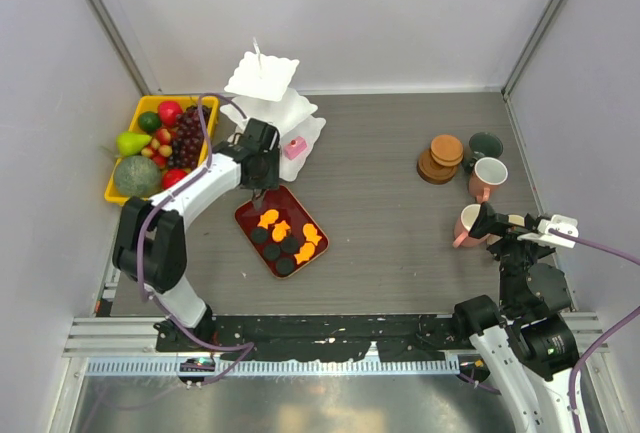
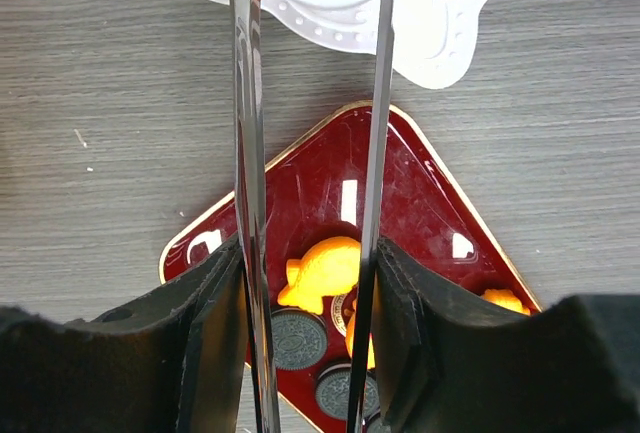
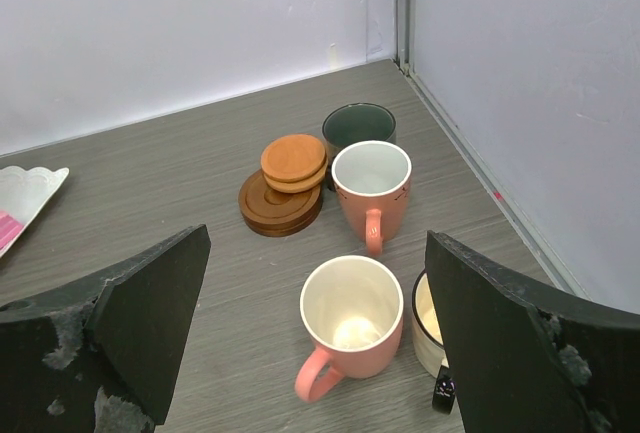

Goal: Serve the afternoon tea

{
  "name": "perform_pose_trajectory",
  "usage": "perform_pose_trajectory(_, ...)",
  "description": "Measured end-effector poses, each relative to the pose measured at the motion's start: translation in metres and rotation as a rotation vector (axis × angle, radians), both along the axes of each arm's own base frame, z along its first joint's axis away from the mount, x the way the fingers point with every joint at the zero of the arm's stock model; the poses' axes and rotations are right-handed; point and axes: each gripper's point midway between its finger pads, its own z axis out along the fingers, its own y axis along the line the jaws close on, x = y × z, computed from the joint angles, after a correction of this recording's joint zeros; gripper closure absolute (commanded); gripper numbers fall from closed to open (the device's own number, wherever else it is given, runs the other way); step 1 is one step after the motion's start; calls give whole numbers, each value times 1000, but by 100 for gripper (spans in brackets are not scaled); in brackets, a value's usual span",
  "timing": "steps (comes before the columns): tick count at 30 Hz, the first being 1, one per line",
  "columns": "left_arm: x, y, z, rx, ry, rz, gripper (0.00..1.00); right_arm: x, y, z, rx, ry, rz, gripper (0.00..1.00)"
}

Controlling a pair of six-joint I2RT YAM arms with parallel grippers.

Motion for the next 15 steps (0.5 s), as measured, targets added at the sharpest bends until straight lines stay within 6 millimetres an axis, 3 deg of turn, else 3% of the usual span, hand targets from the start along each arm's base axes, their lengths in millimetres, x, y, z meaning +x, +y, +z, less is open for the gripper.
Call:
perform_pose_trajectory(7, -15, 0, 25, -53, -47, -18, 50, 0, 0, 0, 0, 0, 2, 5)
perform_pose_trajectory(15, -73, 12, 29, -112, -27, -44, 49, 0, 0, 0, 0, 0, 2, 5)
